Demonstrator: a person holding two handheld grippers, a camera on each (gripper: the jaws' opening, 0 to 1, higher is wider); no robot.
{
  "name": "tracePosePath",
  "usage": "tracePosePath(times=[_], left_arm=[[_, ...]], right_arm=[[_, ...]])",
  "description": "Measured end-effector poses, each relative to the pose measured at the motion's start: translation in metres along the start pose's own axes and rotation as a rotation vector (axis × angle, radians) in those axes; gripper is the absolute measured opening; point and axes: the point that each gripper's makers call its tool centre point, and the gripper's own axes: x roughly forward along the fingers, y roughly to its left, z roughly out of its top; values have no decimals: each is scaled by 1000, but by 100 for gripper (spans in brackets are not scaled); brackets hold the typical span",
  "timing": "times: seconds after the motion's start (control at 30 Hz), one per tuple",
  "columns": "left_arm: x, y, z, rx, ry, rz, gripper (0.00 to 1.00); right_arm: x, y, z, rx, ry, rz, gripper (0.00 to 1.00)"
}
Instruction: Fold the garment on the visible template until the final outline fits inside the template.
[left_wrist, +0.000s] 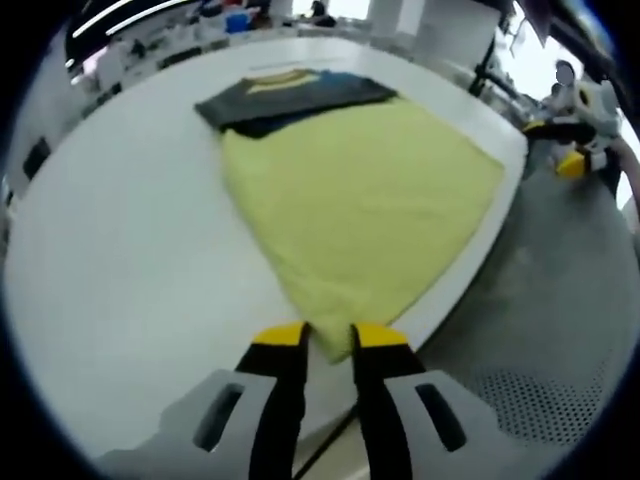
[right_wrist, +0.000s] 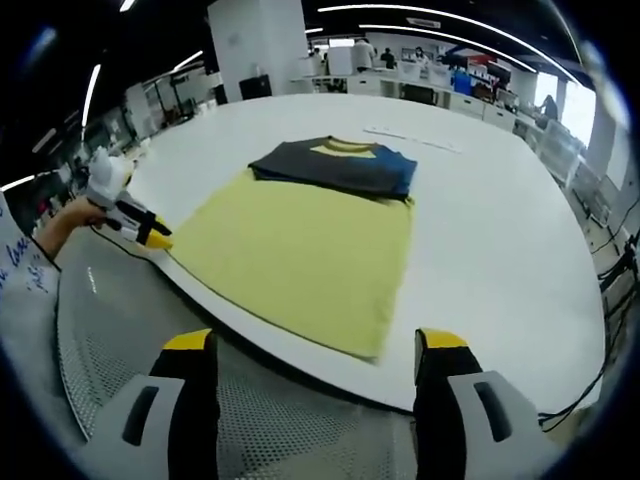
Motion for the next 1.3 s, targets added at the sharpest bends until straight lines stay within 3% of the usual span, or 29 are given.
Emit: tracePosePath(times=[0.47, 0.83, 1.3], left_arm=[[1, -1, -1, 5, 24, -1, 6], [2, -3, -1, 8, 35, -19, 3], [4, -1, -1, 45, 56, -22, 3]], right_arm=[[15, -17, -8, -20, 74, -34, 77], [31, -22, -17, 1, 113, -14, 65], [45, -36, -22, 6, 148, -38, 51]])
